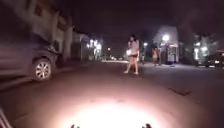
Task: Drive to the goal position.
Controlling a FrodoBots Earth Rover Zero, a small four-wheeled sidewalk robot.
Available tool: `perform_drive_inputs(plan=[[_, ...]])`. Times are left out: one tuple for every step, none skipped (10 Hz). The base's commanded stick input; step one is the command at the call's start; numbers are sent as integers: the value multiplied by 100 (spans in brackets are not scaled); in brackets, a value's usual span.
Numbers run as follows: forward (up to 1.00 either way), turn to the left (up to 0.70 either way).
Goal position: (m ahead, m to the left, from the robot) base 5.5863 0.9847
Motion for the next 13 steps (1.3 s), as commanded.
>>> perform_drive_inputs(plan=[[70,0],[70,0],[70,0],[70,0],[70,0],[70,0],[70,0],[70,0],[70,0],[70,0],[70,0],[70,0],[70,0]])
